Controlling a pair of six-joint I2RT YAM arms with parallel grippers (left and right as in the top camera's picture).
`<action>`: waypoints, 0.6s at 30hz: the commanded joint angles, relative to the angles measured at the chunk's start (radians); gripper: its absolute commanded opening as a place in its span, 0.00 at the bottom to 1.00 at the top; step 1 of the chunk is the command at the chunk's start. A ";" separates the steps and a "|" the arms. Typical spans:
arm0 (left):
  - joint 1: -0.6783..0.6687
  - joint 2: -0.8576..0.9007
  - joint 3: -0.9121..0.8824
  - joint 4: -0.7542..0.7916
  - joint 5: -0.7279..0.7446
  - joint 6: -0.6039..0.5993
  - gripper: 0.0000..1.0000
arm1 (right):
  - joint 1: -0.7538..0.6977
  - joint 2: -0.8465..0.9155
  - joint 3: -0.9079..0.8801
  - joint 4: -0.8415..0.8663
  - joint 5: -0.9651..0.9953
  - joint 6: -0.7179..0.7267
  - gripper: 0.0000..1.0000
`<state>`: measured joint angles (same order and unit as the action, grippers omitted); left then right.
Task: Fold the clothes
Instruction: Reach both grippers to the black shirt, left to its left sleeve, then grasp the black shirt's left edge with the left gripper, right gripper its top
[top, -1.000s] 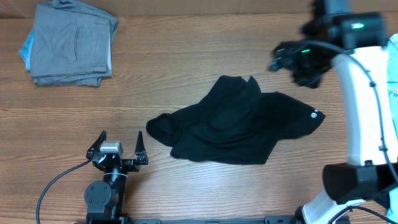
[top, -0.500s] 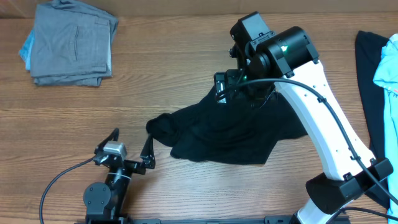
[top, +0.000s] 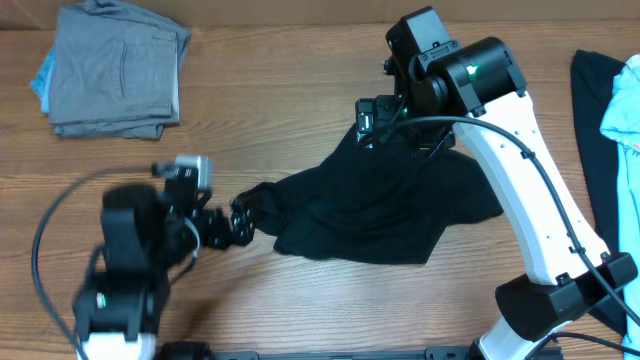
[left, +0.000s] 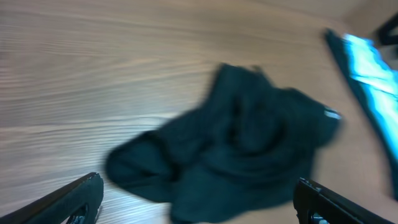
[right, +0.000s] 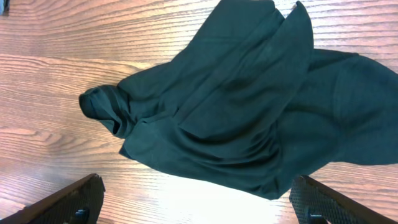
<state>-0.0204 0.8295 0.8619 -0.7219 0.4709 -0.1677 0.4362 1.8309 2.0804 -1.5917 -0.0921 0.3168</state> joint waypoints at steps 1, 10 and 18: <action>-0.014 0.177 0.159 -0.026 0.311 0.033 1.00 | -0.006 -0.006 0.001 -0.008 0.016 -0.008 1.00; -0.215 0.467 0.309 -0.298 -0.336 -0.375 1.00 | -0.006 -0.005 0.001 -0.002 0.047 -0.007 1.00; -0.349 0.676 0.325 -0.224 -0.351 -0.423 1.00 | -0.082 -0.005 0.001 0.006 0.044 0.028 1.00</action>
<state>-0.3515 1.4509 1.1610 -0.9565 0.1844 -0.5278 0.4015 1.8309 2.0800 -1.5818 -0.0597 0.3206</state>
